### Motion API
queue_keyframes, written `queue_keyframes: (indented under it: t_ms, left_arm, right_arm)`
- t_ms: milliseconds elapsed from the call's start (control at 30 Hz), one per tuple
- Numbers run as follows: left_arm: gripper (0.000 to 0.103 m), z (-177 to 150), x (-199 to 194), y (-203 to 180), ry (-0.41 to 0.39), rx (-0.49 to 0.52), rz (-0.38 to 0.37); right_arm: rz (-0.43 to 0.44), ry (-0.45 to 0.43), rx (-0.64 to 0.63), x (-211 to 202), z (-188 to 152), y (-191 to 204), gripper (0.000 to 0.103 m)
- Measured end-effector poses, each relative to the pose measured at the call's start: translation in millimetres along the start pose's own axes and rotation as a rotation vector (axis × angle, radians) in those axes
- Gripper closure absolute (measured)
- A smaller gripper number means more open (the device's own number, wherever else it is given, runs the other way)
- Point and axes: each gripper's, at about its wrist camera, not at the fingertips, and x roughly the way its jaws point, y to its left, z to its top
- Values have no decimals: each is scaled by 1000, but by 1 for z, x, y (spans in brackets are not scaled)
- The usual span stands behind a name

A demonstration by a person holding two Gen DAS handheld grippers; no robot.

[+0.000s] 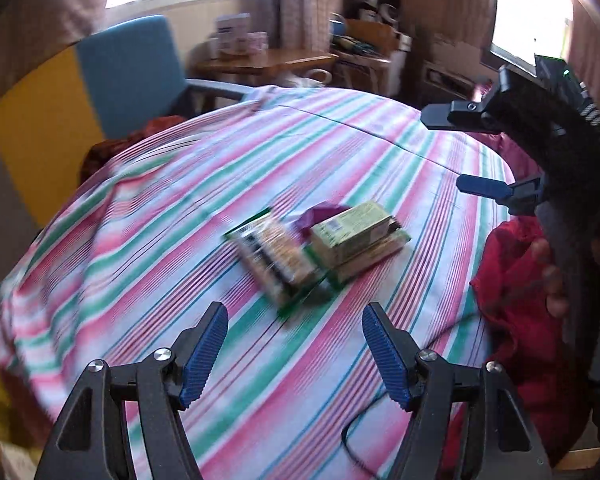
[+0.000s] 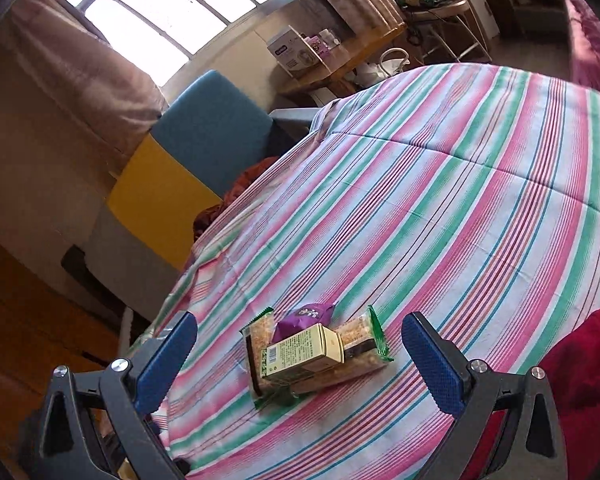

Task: Organize objects

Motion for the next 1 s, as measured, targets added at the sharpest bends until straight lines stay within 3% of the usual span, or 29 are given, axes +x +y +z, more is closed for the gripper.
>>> queue_keyframes:
  t_ms: [500, 600, 667, 833, 1000]
  left_arm:
    - [32, 55, 80, -29, 75, 131, -133]
    - [34, 57, 96, -38, 121, 156, -158]
    - [60, 49, 96, -43, 138, 127, -239]
    - [71, 13, 77, -57, 120, 155, -292]
    - [72, -15, 70, -34, 141, 13, -325]
  right_arm:
    - [50, 50, 89, 8, 1, -14, 0]
    - [58, 53, 102, 9, 0, -16, 0]
    - [62, 57, 112, 9, 1, -18, 0]
    - [65, 76, 120, 12, 0, -18, 0]
    - [64, 82, 120, 13, -1, -18, 0]
